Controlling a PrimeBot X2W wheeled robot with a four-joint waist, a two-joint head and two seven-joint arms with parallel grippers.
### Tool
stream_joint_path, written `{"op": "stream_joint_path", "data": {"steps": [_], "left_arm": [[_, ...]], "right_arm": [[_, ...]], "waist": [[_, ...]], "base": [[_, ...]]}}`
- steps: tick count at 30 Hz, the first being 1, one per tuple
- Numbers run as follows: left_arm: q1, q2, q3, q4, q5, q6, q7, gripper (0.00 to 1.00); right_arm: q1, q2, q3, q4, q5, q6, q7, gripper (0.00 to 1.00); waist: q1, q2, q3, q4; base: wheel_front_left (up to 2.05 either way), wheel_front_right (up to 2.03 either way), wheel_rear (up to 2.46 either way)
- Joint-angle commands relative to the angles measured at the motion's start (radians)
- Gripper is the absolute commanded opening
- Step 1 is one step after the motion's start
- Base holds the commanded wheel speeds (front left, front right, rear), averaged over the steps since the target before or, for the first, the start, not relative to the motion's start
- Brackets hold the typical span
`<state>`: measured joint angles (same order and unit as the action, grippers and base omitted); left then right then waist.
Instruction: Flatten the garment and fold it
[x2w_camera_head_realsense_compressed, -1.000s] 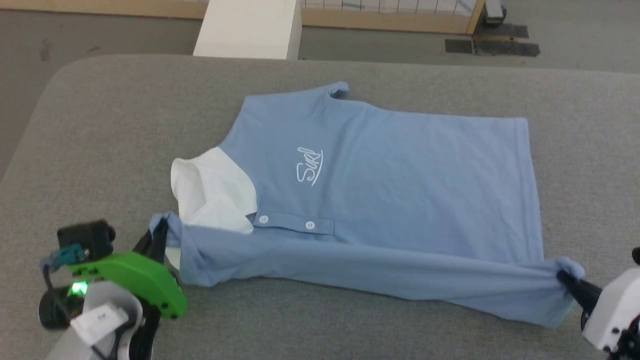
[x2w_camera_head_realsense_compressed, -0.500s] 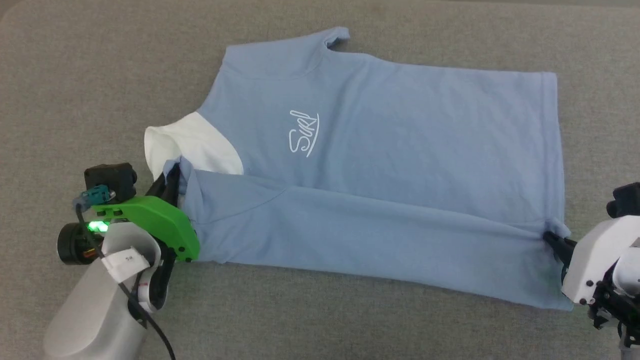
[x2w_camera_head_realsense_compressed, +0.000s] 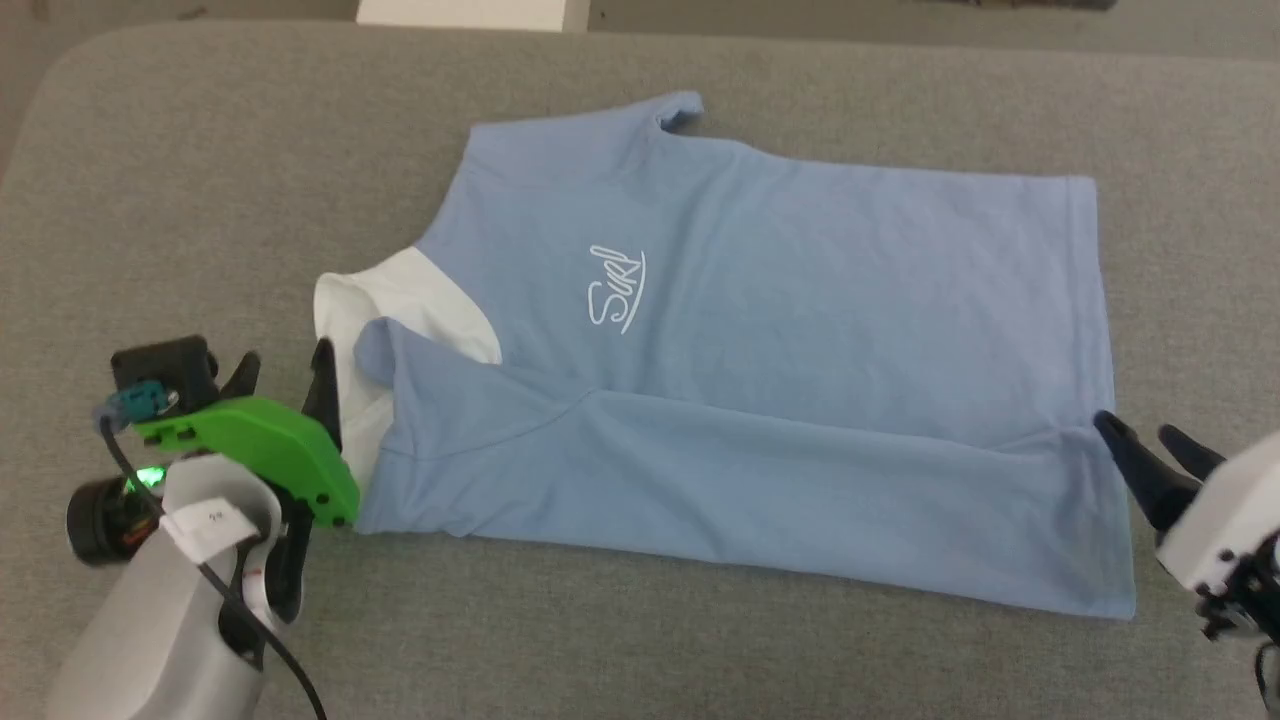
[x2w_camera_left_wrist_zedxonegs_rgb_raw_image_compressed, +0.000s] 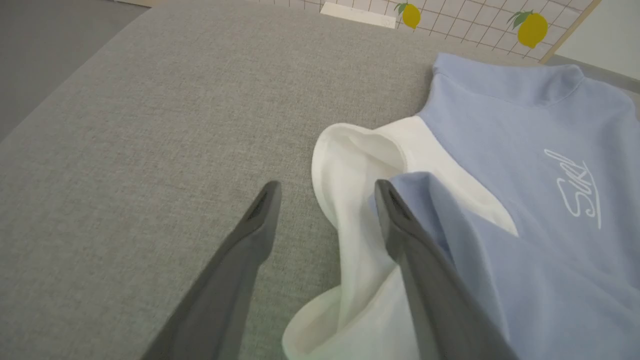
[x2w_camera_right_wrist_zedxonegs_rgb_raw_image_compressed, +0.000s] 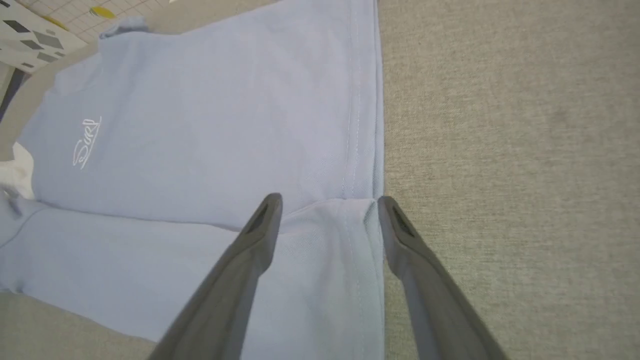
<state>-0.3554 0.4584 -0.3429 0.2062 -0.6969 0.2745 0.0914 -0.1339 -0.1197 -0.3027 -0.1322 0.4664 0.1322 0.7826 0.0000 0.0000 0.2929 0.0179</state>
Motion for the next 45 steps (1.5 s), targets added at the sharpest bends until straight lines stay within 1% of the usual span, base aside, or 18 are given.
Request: {"op": "stream_joint_path", "data": {"steps": [1, 3, 5, 8, 9, 10, 16, 22, 23, 25, 27, 30, 34, 39, 45], "left_arm": [[0.040, 0.012, 0.003, -0.030, -0.006, 0.028, 0.023, 1.00], [0.086, 0.026, -0.002, -0.085, -0.009, 0.071, 0.078, 1.00], [0.135, 0.024, -0.005, -0.149, -0.039, 0.099, 0.138, 1.00], [0.191, 0.020, -0.022, -0.234, -0.076, 0.120, 0.212, 1.00], [0.219, 0.023, -0.039, -0.269, -0.090, 0.136, 0.262, 1.00], [0.225, 0.027, -0.046, -0.276, -0.088, 0.142, 0.273, 1.00], [0.226, 0.023, -0.077, -0.271, -0.103, 0.147, 0.335, 1.00], [0.215, 0.019, -0.092, -0.186, -0.116, 0.146, 0.371, 1.00], [0.215, 0.016, -0.094, -0.171, -0.121, 0.142, 0.375, 0.45], [0.216, 0.007, -0.091, -0.153, -0.135, 0.133, 0.373, 0.00], [0.219, 0.002, -0.081, -0.148, -0.145, 0.126, 0.359, 0.00], [0.232, -0.006, -0.047, -0.161, -0.160, 0.124, 0.314, 0.00], [0.263, -0.012, -0.002, -0.220, -0.176, 0.123, 0.253, 0.00], [0.287, -0.008, 0.000, -0.291, -0.171, 0.132, 0.241, 0.00], [0.291, -0.009, -0.012, -0.304, -0.164, 0.143, 0.249, 0.00]], "right_arm": [[0.028, 0.013, -0.019, -0.019, 0.006, -0.002, -0.012, 1.00], [0.055, 0.025, -0.043, -0.048, 0.004, -0.002, -0.017, 1.00], [0.079, 0.036, -0.058, -0.071, 0.004, -0.002, -0.016, 1.00], [0.102, 0.048, -0.080, -0.092, 0.005, -0.002, -0.013, 1.00], [0.110, 0.054, -0.094, -0.099, 0.004, -0.002, -0.011, 1.00], [0.110, 0.056, -0.097, -0.100, 0.002, -0.002, -0.010, 1.00], [0.092, 0.061, -0.086, -0.096, -0.009, -0.002, -0.008, 1.00], [0.088, 0.064, -0.087, -0.090, -0.003, -0.002, -0.018, 1.00], [0.090, 0.064, -0.087, -0.090, -0.003, -0.002, -0.020, 1.00], [0.098, 0.058, -0.079, -0.095, -0.015, -0.002, -0.019, 1.00], [0.119, 0.042, -0.060, -0.108, -0.038, -0.002, -0.014, 1.00], [0.159, 0.035, -0.017, -0.127, -0.068, -0.002, 0.002, 1.00], [0.197, 0.018, 0.052, -0.126, -0.156, -0.002, 0.013, 1.00], [0.173, 0.017, 0.096, -0.039, -0.230, -0.002, -0.003, 1.00], [0.121, -0.003, 0.132, 0.096, -0.263, -0.002, -0.011, 1.00]], "waist": [[0.0000, 0.0000, -0.048, 0.022], [0.0000, 0.0000, -0.063, 0.029], [0.0000, 0.0000, -0.070, 0.030], [0.0000, 0.0000, -0.073, 0.028], [0.0000, 0.0000, -0.071, 0.024], [0.0000, 0.0000, -0.068, 0.020], [0.0000, 0.0000, -0.046, -0.012], [0.0000, 0.0000, -0.030, -0.031], [0.0000, 0.0000, -0.030, -0.032], [0.0000, 0.0000, -0.032, -0.033], [0.0000, 0.0000, -0.035, -0.030], [0.0000, 0.0000, -0.042, -0.027], [0.0000, 0.0000, -0.047, -0.026], [0.0000, 0.0000, -0.041, -0.015], [0.0000, 0.0000, -0.025, -0.002]], "base": [[0.00, 0.00, 0.00], [0.00, 0.00, 0.00], [0.00, 0.00, 0.00], [0.00, 0.00, 0.00], [0.00, 0.00, 0.00], [0.00, 0.00, 0.00], [0.00, 0.00, 0.00], [0.00, 0.00, 0.00], [0.00, 0.00, 0.00], [0.00, 0.00, 0.00], [0.00, 0.00, 0.00], [0.00, 0.00, 0.00], [0.00, 0.00, 0.00], [0.00, 0.00, 0.00], [0.00, 0.00, 0.00]]}}
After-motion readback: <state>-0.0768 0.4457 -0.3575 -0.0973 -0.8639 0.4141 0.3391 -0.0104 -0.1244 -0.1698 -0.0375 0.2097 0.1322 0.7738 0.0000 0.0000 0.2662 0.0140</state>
